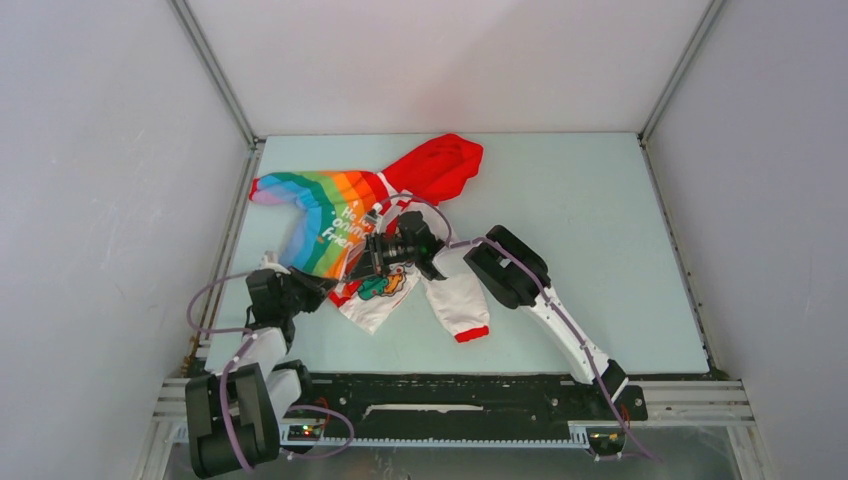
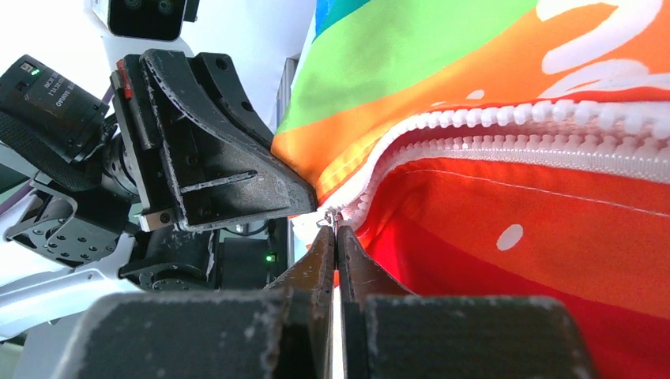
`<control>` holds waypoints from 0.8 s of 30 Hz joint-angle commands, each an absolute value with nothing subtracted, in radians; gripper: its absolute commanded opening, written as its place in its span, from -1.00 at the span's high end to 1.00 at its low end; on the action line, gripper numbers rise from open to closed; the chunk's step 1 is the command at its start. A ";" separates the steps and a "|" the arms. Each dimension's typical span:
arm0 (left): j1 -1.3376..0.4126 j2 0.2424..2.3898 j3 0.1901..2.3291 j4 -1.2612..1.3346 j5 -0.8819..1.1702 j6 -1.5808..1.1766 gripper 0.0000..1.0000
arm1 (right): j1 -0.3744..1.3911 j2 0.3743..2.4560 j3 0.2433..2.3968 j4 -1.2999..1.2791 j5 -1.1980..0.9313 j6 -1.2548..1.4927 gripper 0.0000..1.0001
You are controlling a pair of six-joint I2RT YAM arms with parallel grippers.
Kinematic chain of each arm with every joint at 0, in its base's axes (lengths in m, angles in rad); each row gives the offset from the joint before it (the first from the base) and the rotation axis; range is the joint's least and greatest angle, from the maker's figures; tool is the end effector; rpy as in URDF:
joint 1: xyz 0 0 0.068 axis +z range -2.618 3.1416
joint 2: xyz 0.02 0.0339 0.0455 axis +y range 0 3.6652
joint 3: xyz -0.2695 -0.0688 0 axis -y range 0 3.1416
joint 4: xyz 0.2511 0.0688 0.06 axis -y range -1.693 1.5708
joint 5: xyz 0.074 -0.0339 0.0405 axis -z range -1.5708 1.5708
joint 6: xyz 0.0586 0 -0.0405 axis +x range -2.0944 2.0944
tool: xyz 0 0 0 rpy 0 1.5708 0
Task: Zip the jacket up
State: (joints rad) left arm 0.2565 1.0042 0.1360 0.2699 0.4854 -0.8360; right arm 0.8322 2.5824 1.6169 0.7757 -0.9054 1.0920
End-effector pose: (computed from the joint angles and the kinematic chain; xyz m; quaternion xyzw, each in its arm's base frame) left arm 0.1882 0.0211 0.1172 -0.3498 0.7916 -0.3332 0.3740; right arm 0.3354 0.4369 0.0633 -0.1864 0.7235 0.6627 0.0509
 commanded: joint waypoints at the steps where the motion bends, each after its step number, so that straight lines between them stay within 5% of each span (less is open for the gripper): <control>1: 0.264 0.998 0.157 0.234 0.480 -0.827 0.87 | 0.850 2.513 1.652 0.742 -0.886 1.043 1.00; 3: 0.264 0.989 0.209 0.119 0.439 -0.797 1.00 | 0.854 2.481 1.672 0.608 -0.866 0.932 1.00; 13: 0.281 1.040 0.477 -0.300 0.258 -0.645 1.00 | 0.892 2.492 2.054 -0.152 -0.685 0.422 1.00; 24: 0.281 1.149 0.559 -0.363 0.228 -0.561 1.00 | 0.939 2.560 2.321 -0.459 -0.287 0.132 1.00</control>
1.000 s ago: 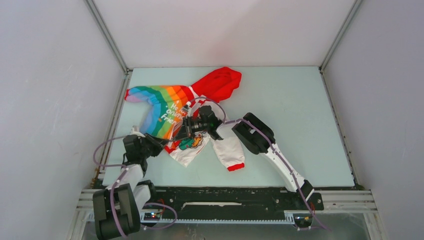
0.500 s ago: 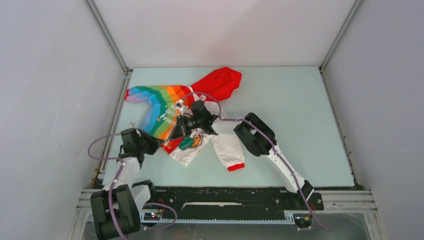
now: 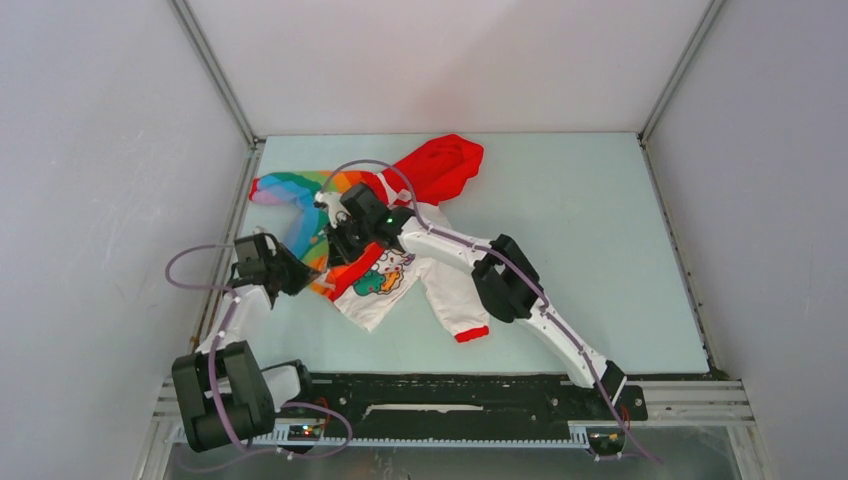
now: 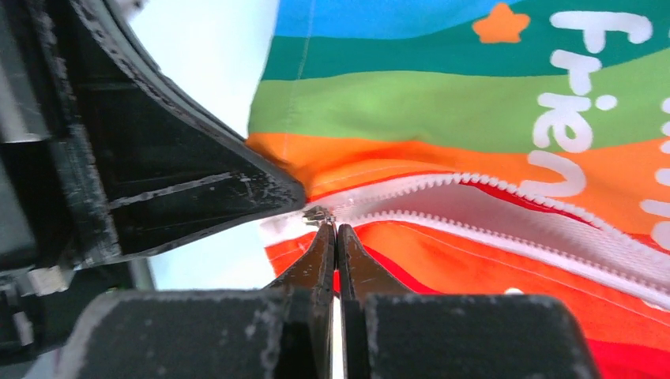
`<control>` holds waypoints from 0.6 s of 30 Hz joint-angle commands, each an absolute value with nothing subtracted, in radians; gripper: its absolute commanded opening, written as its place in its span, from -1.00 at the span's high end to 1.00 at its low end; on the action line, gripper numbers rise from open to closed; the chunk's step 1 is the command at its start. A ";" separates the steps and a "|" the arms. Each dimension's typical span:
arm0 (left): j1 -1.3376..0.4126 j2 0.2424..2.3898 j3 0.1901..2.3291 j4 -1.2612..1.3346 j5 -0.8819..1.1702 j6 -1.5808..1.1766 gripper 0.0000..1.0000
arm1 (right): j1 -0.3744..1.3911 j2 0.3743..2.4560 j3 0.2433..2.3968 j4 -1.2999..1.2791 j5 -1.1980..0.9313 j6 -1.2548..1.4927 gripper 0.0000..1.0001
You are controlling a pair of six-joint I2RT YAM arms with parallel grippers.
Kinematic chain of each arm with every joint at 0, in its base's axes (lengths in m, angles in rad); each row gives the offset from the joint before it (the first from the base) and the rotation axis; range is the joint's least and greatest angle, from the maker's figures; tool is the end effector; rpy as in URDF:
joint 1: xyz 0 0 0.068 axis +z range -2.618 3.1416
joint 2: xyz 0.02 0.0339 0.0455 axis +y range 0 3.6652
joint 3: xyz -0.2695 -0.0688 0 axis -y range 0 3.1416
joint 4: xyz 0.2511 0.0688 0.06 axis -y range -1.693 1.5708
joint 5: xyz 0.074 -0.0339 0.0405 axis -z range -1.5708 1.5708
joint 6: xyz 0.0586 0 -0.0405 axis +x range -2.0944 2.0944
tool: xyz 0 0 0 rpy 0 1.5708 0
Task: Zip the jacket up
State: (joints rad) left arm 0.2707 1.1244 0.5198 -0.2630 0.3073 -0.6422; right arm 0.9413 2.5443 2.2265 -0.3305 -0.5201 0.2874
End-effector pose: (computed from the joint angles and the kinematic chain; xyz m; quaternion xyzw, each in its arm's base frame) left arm 0.2247 0.0440 0.1642 -0.3616 0.8560 -0.2041 0.3079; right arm 0.3295 0.5018 0.1682 -0.3863 0.7828 0.4361 0.2187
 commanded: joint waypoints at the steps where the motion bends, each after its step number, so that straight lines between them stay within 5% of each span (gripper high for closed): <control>1: 0.281 1.152 0.560 -0.367 0.226 -0.557 1.00 | 0.942 2.558 2.325 -0.468 -0.248 0.116 1.00; 18: 0.314 1.167 0.629 -0.493 0.154 -0.470 1.00 | 0.939 2.599 2.426 -0.538 0.167 -0.172 1.00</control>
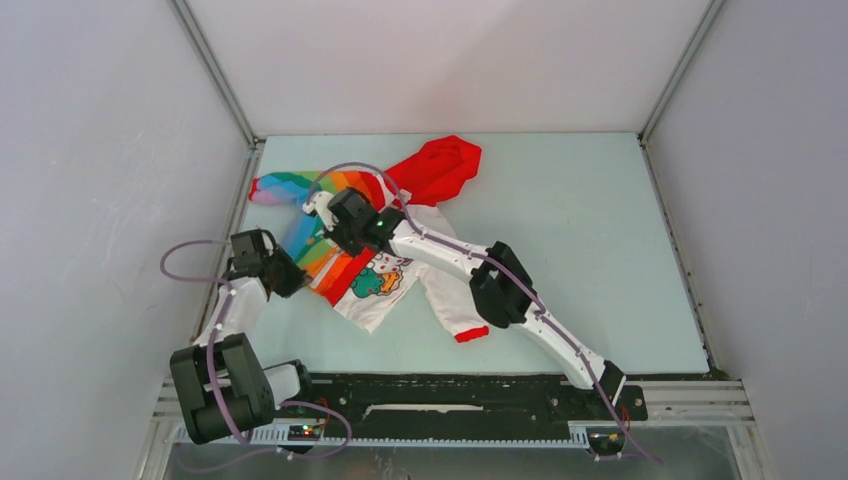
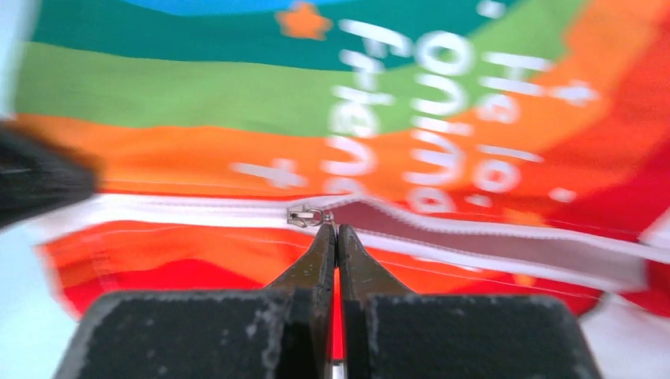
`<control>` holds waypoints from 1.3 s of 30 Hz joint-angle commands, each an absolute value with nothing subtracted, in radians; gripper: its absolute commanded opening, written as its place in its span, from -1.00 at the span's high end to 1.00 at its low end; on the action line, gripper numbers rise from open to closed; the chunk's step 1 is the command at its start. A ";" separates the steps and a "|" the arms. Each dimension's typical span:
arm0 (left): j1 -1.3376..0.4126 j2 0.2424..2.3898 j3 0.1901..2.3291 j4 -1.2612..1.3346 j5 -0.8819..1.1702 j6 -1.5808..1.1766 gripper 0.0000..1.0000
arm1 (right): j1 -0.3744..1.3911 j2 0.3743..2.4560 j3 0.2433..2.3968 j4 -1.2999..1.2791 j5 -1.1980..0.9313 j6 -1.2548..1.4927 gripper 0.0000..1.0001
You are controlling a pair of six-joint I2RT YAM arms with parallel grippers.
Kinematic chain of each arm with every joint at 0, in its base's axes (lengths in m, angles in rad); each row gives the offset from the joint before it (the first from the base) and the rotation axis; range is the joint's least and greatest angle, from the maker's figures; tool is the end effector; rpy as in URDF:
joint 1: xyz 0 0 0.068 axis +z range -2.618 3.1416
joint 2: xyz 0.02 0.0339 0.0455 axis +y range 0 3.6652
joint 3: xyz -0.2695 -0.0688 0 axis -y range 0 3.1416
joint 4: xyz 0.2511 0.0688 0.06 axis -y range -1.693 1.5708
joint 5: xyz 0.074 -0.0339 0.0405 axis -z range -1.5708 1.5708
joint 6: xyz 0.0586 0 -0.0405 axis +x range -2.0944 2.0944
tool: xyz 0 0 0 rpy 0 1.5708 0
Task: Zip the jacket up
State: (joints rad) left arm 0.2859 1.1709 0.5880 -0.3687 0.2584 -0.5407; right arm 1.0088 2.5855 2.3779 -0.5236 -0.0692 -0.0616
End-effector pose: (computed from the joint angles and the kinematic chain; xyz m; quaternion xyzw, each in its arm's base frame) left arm 0.2283 0.0515 0.1672 -0.3434 0.8808 -0.1601 0.2841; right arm 0.3193 0.5146 0.1743 -0.4776 0.7778 0.2139 0.3481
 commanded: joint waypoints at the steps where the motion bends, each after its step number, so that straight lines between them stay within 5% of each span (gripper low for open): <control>1: 0.318 1.165 0.632 -0.496 0.148 -0.469 1.00 | 0.936 2.598 2.427 -0.536 0.180 -0.180 1.00; 12: 0.328 1.122 0.634 -0.501 0.109 -0.467 1.00 | 0.788 2.529 2.302 -0.463 0.170 -0.214 1.00; 31: 0.328 1.197 0.641 -0.458 0.127 -0.459 0.97 | 0.672 2.551 2.422 -0.495 0.055 -0.219 0.92; 34: 0.328 1.198 0.650 -0.470 0.118 -0.481 0.44 | 0.673 2.509 2.420 -0.549 0.026 -0.153 0.31; 39: 0.328 1.051 0.635 -0.493 0.056 -0.506 -0.37 | 0.638 2.270 2.217 -0.577 -0.051 -0.007 -0.11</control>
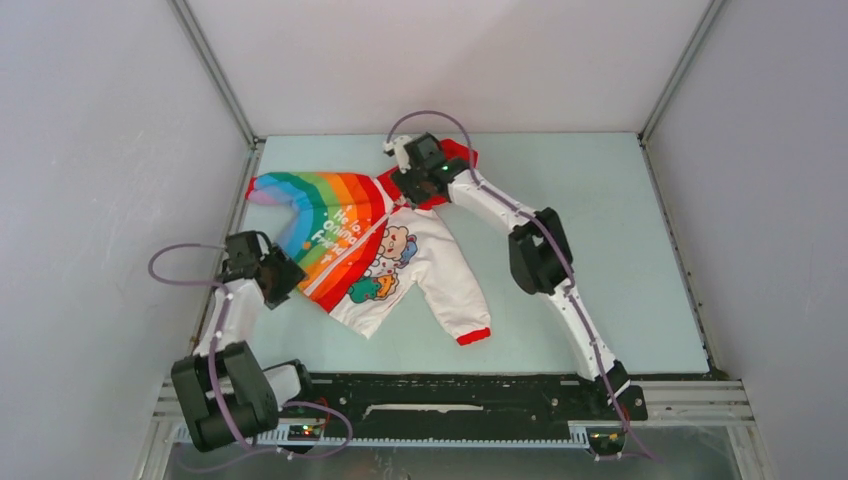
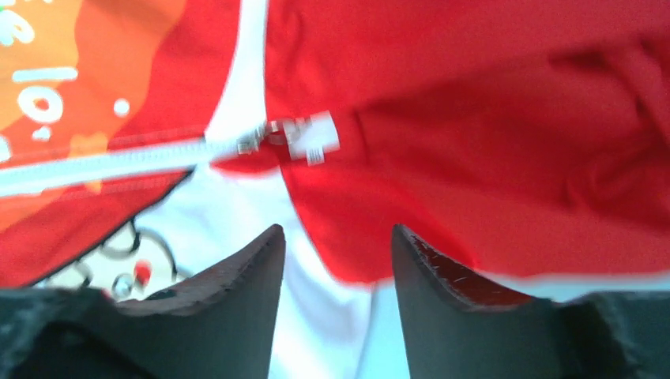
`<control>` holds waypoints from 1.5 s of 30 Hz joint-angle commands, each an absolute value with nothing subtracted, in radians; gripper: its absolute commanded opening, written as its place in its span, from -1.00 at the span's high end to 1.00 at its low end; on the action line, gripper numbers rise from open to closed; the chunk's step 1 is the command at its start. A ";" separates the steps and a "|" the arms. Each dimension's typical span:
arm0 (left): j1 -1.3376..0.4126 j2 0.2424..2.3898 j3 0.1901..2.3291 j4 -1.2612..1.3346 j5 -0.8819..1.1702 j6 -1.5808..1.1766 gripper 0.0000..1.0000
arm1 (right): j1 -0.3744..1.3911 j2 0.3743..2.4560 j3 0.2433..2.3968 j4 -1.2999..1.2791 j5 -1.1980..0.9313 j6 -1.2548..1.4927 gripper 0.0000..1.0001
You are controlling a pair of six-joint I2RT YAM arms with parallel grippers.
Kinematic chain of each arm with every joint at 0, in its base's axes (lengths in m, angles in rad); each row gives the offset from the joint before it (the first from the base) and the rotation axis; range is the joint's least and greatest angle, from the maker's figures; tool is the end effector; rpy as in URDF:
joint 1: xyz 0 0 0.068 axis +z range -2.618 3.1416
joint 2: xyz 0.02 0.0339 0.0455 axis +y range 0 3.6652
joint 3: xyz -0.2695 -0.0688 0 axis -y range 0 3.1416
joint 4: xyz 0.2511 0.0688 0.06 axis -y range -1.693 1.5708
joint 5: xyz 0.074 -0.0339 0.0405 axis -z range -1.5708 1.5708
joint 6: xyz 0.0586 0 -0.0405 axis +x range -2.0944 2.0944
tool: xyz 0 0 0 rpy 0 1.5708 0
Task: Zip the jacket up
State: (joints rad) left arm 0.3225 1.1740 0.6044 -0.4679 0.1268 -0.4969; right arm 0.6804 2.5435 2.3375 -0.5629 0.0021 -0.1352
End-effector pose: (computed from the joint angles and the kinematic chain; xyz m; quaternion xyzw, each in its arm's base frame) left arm 0.2175 0.0649 0.1634 -0.3682 0.8897 -0.0838 0.2566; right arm 0.4634 0.3749 0.1804 -0.3648 0.8454 0.1041 0.3761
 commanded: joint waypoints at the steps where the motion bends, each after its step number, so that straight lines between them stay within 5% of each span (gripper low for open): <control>1: 0.328 1.017 0.638 -0.505 0.054 -0.509 -0.51 | 0.628 2.208 2.154 -0.573 -0.065 0.022 -0.17; 5: 0.311 0.866 0.671 -0.568 0.046 -0.502 -0.85 | 0.620 1.953 1.971 -0.624 -0.022 0.066 -0.72; 11: 0.189 0.673 0.760 -0.614 0.090 -0.445 -0.94 | 0.589 1.621 1.696 -0.712 0.068 0.164 -0.99; 19: -0.137 0.486 0.851 -0.382 0.215 -0.395 -0.93 | 0.588 1.116 1.405 -0.737 0.221 0.185 -0.99; 29: -0.242 0.412 1.088 -0.240 0.311 -0.287 -0.91 | 0.590 0.626 1.509 -0.837 0.301 0.119 -0.99; 45: -0.242 0.398 1.281 -0.208 0.153 -0.270 -0.91 | 0.579 0.512 1.677 -0.839 0.357 0.095 -0.99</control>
